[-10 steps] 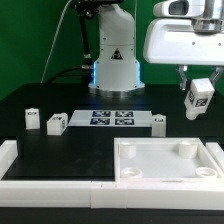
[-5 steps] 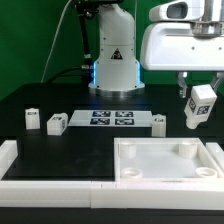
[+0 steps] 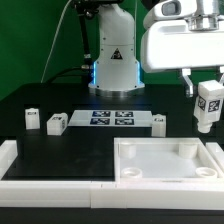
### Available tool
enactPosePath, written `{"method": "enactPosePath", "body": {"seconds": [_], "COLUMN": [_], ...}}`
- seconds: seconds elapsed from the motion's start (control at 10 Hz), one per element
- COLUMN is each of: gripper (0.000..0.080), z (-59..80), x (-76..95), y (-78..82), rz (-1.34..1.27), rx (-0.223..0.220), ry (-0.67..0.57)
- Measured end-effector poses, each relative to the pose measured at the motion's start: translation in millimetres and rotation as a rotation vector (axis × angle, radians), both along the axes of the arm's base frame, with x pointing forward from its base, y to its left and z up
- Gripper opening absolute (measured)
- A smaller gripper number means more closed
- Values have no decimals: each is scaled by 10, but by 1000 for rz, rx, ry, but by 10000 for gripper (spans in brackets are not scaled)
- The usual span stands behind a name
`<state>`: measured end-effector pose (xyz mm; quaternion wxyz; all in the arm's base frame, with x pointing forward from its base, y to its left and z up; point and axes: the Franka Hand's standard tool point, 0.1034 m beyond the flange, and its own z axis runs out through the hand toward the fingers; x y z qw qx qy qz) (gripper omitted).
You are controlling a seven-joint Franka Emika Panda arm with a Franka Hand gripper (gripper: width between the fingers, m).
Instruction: Assemble one leg
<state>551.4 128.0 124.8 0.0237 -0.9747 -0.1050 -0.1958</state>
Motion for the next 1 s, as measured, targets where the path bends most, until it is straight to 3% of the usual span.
{"method": "enactPosePath", "body": {"seconds": [0.4,1.0], "gripper": [297,297], "z": [105,85], "x": [441,450], "y": [-217,-228], "rz": [85,72], "rx": [-51,-44], "ry": [-50,-51]}}
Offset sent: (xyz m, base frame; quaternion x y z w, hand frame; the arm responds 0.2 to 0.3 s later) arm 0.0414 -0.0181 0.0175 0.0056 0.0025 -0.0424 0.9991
